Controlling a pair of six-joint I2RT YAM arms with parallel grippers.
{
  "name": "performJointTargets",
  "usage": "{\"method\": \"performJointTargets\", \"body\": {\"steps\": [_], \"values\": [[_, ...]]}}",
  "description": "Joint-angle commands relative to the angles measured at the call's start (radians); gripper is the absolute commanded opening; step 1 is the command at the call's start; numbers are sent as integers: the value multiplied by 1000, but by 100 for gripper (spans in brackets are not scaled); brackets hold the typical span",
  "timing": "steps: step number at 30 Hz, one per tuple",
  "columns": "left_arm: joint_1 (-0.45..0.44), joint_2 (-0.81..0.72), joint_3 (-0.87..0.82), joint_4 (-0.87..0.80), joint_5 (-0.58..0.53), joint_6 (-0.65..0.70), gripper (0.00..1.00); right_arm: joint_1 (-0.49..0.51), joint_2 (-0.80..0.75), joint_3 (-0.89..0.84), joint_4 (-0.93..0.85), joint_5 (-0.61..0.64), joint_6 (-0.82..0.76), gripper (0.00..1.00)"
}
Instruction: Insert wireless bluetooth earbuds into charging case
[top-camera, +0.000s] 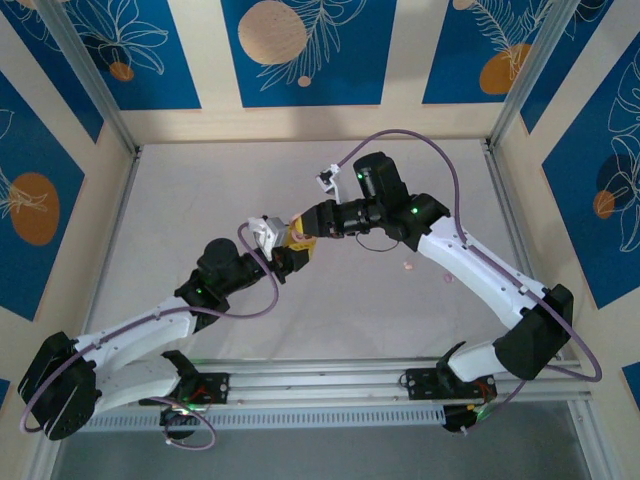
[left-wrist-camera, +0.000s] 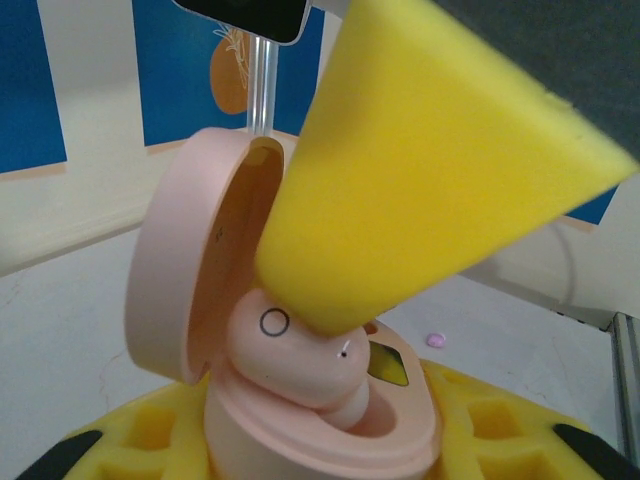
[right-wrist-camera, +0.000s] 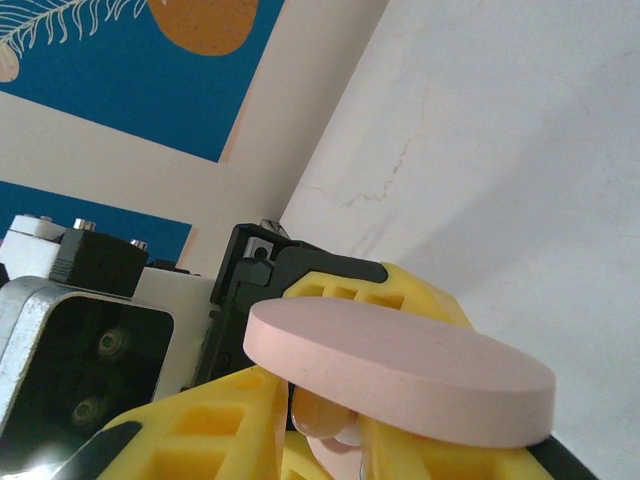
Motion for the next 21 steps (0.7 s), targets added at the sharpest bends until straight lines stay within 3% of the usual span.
{"method": "performJointTargets", "body": {"steps": [1,21], "values": [[-14,-18,13,85,8,0,25,0,-4,33,-76,32,-33,27],[-13,-25,11,78,0,3,25,-6,-62,80,-137,-25,-105,31]]}}
